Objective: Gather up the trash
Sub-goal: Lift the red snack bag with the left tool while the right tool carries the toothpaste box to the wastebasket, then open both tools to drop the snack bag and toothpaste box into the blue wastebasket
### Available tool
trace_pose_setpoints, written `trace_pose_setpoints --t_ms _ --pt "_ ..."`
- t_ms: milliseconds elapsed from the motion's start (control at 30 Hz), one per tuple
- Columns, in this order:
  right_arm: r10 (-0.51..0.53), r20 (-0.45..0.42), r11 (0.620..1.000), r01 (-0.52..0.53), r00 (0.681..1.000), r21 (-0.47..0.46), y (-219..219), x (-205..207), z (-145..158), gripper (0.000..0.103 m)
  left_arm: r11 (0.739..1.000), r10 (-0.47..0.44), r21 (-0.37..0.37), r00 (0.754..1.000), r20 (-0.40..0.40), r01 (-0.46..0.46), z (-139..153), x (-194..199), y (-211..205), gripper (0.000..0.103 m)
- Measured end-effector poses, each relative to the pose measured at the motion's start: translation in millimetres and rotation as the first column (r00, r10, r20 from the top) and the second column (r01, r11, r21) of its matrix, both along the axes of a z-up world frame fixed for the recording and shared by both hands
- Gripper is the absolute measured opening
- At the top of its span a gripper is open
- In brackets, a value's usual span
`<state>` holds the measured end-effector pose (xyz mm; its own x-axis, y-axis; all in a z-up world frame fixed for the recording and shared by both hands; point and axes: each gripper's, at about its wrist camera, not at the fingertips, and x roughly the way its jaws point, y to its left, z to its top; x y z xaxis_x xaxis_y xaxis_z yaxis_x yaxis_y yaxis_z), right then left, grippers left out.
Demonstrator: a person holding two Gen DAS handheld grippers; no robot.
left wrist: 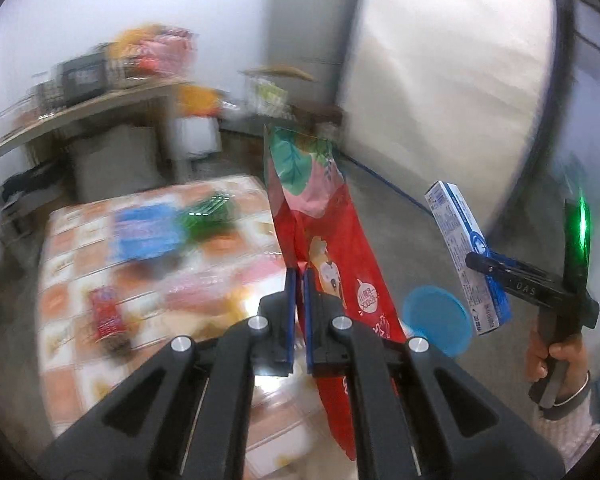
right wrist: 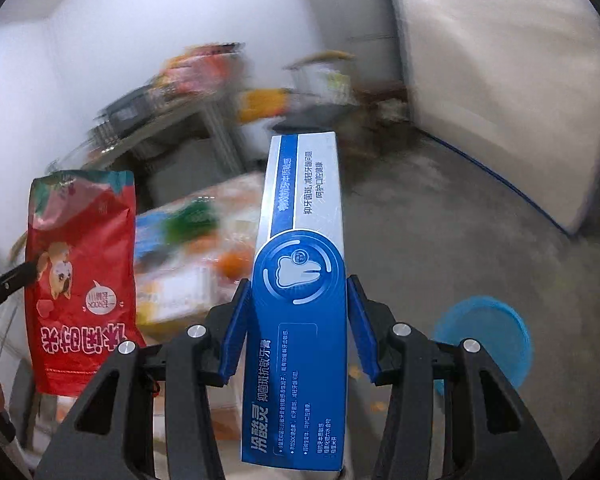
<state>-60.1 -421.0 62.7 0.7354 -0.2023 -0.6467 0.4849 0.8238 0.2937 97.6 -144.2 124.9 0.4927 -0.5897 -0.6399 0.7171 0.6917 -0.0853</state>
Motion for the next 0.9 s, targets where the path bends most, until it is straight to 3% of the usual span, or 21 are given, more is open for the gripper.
trace_pose_setpoints --t_ms 67,167,300,500,567,733,800,833,867,900 --pt "-0.099 -0.053 0.994 0.101 0.994 0.036 -34 -30 -26 0.046 0.993 -0.104 0.045 0.993 -0.059 0.107 -16 5 -57 0.002" --pt "-0.191 -0.139 0.974 0.205 0.972 0.095 -72 -62 -67 0.046 0.963 -0.225 0.122 0.966 -0.126 0.240 -46 2 -141 0.002" --pt "-0.263 -0.247 0.926 0.316 0.933 0.208 -122 -93 -137 0.046 0.884 -0.333 0.255 0.910 -0.247 0.393 -108 -10 -258 0.002" --pt "-0.287 -0.348 0.842 0.409 0.892 0.353 -188 -90 -231 0.046 0.757 -0.333 0.442 0.866 -0.372 0.481 -214 -18 -389 0.002" --pt "-0.287 -0.374 0.824 0.426 0.882 0.373 -202 -80 -251 0.046 0.734 -0.304 0.459 0.846 -0.437 0.501 -242 -21 -423 0.002" --pt "-0.305 -0.412 0.760 0.480 0.859 0.438 -252 -65 -296 0.047 0.738 -0.246 0.459 0.831 -0.500 0.494 -285 -20 -481 0.007" --pt "-0.306 -0.427 0.737 0.495 0.851 0.461 -269 -63 -314 0.051 0.751 -0.225 0.459 0.838 -0.498 0.474 -291 -16 -490 0.032" --pt "-0.305 -0.438 0.733 0.502 0.846 0.459 -273 -60 -320 0.055 0.770 -0.212 0.450 0.847 -0.488 0.452 -288 -14 -490 0.051" --pt "-0.309 -0.448 0.731 0.510 0.839 0.453 -278 -61 -325 0.065 0.793 -0.204 0.431 0.854 -0.479 0.431 -283 -12 -487 0.056" --pt "-0.315 -0.459 0.732 0.521 0.831 0.439 -283 -60 -331 0.067 0.806 -0.203 0.413 0.854 -0.478 0.423 -279 -10 -486 0.056"
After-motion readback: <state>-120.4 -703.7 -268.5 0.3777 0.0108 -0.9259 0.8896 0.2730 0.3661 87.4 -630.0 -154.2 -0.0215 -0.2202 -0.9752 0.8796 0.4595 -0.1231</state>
